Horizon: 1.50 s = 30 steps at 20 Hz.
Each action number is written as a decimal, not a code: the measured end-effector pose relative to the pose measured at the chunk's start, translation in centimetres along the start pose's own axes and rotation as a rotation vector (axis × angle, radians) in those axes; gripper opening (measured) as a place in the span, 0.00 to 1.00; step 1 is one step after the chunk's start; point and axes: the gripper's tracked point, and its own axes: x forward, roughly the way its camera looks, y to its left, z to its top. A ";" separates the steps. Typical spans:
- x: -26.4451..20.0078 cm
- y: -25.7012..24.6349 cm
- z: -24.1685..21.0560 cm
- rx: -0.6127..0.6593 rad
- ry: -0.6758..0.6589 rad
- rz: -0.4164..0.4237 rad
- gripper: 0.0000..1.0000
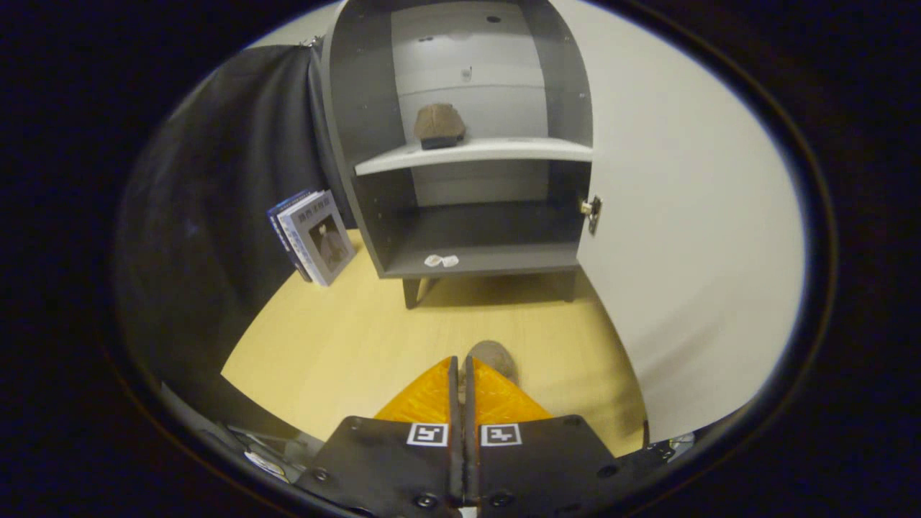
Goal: Open the shoe cabinet door, grab the shoes and put them into the shoe cabinet, then close the shoe cabinet door.
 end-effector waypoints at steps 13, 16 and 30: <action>7.6 1.0 -10.7 0.042 0.310 -0.053 0.03; 8.3 0.5 -11.4 0.047 0.332 -0.075 0.03; 10.9 -0.5 -13.7 0.050 0.401 -0.136 0.17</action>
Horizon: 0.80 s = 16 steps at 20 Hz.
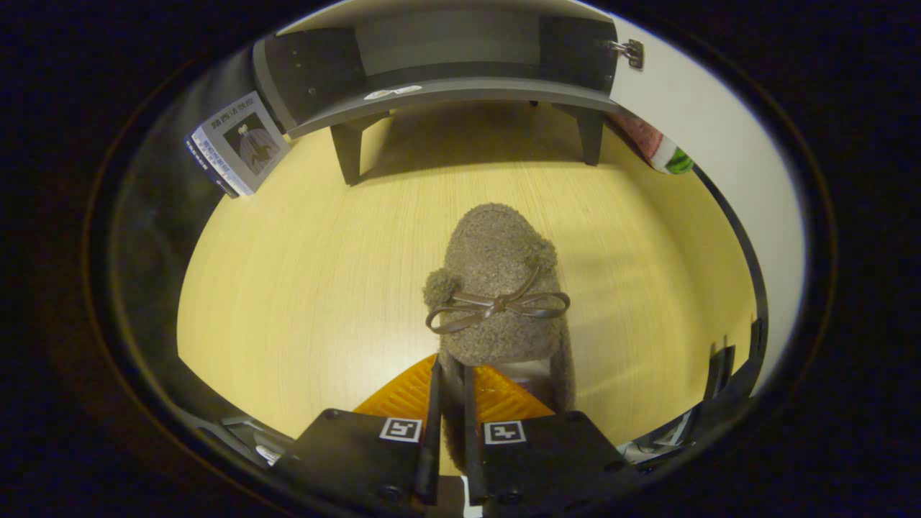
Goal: Open the shoe cabinet door, grab the shoes and put them into the shoe cabinet, then close the shoe cabinet door.
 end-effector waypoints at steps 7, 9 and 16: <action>-0.1 0.3 0.8 -0.019 -0.007 -0.020 0.05; -0.7 -0.3 2.0 -0.009 -0.033 -0.032 0.03; -5.1 -2.8 8.8 0.046 -0.197 -0.083 0.03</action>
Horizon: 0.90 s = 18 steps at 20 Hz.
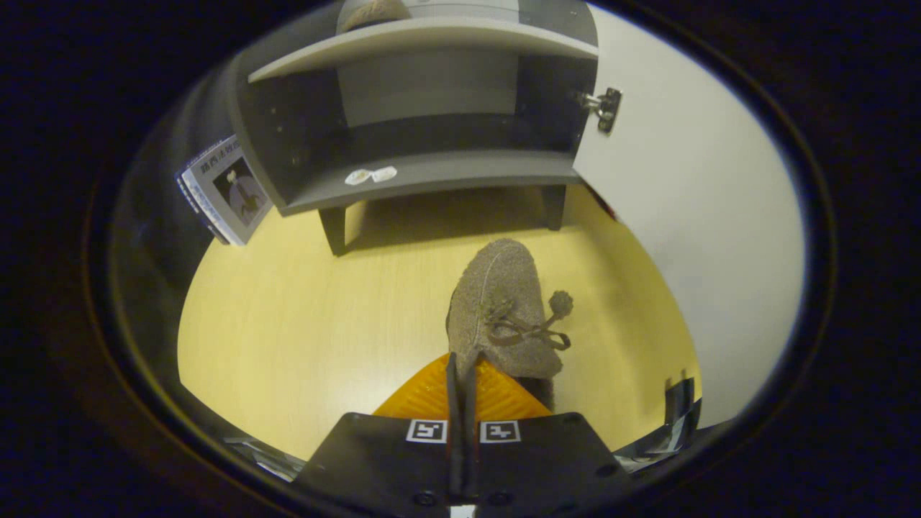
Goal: Open the shoe cabinet door, grab the shoes and put them into the shoe cabinet, then close the shoe cabinet door.
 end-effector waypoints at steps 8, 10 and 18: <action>-5.1 -2.4 9.4 0.039 -0.193 -0.043 0.03; -6.8 -2.8 11.7 0.047 -0.244 -0.043 0.03; -12.3 -3.2 19.4 0.014 -0.438 -0.043 0.03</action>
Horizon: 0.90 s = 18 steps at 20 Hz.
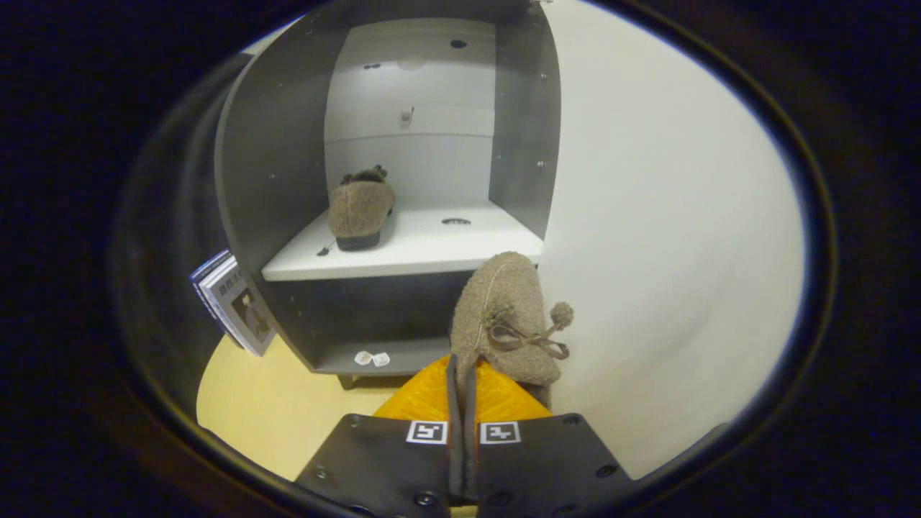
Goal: Open the shoe cabinet door, grab the shoes and put them into the shoe cabinet, then close the shoe cabinet door.
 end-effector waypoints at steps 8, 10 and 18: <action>2.1 -0.1 6.2 -0.037 -0.096 0.002 0.02; 3.0 0.0 7.7 -0.044 -0.116 -0.002 0.02; 6.8 1.2 14.1 -0.101 -0.182 -0.020 0.02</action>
